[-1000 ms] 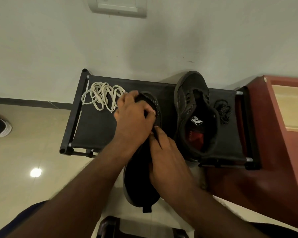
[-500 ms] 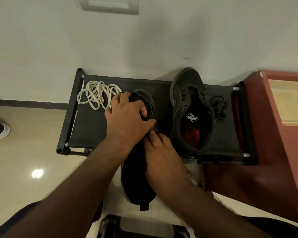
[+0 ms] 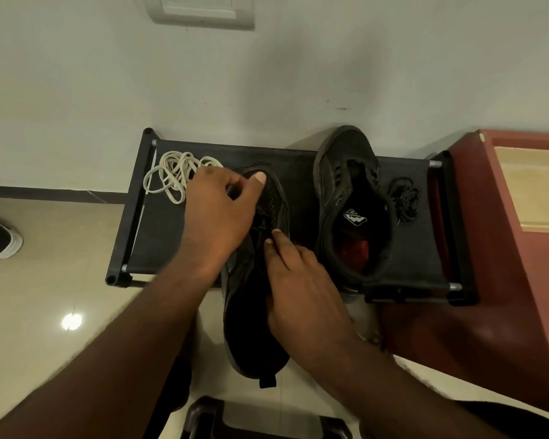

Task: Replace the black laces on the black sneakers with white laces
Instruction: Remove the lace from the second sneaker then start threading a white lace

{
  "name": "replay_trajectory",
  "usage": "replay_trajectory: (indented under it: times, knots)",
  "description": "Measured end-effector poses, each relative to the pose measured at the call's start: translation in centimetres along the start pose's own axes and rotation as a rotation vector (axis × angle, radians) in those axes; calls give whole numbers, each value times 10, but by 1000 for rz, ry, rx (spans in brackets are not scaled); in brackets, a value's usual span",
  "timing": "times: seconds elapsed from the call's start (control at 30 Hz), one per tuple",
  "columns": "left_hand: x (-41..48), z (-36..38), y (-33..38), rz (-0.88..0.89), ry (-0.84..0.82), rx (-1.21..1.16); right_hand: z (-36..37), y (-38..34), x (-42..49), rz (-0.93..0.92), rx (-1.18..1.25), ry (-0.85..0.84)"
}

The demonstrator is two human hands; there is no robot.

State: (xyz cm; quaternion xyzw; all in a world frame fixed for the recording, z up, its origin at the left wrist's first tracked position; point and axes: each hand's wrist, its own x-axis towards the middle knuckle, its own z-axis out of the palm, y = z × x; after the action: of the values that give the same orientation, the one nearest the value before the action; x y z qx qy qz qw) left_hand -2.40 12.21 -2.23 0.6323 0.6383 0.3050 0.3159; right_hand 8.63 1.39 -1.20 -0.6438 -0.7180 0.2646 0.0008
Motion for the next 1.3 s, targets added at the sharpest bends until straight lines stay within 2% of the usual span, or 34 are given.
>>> replay_trajectory:
  times: [0.17,0.3,0.37,0.43,0.57,0.6,0.63,0.7,0.8,0.83,0.9,0.97,1.07,1.23,1.3]
  knots:
    - [-10,5,1,-53,-183,338,8,1,1,44,-65,137]
    - [-12,6,7,-6,-219,343,10,-1,1,31,-54,176]
    - [-11,8,4,-6,-211,241,9,-1,1,33,-75,164]
    - [-9,6,4,-11,-146,42,7,-1,1,13,-6,122]
    - [-2,-3,8,-206,89,-532,2,0,1,-19,119,49]
    - [-1,-6,9,-244,149,-623,2,-1,1,-21,119,44]
    - [0,-8,8,-251,179,-618,2,-1,0,-19,119,33]
    - [0,-9,5,-205,90,-397,1,-1,1,-16,124,15]
    - [-3,-8,1,-141,-233,-45,1,0,1,-10,132,-3]
    - [-3,-7,0,-110,-287,44,1,0,1,-10,141,0]
    - [-3,-6,0,-48,-303,160,1,0,1,-12,150,17]
    - [-3,-5,1,12,-288,169,1,0,1,-6,153,28]
    - [-4,-2,2,-7,-200,-10,1,0,1,5,158,19]
    - [4,-15,5,-209,135,-645,0,0,0,20,137,-7]
    - [5,-21,5,-262,243,-791,-1,-1,0,26,134,-23]
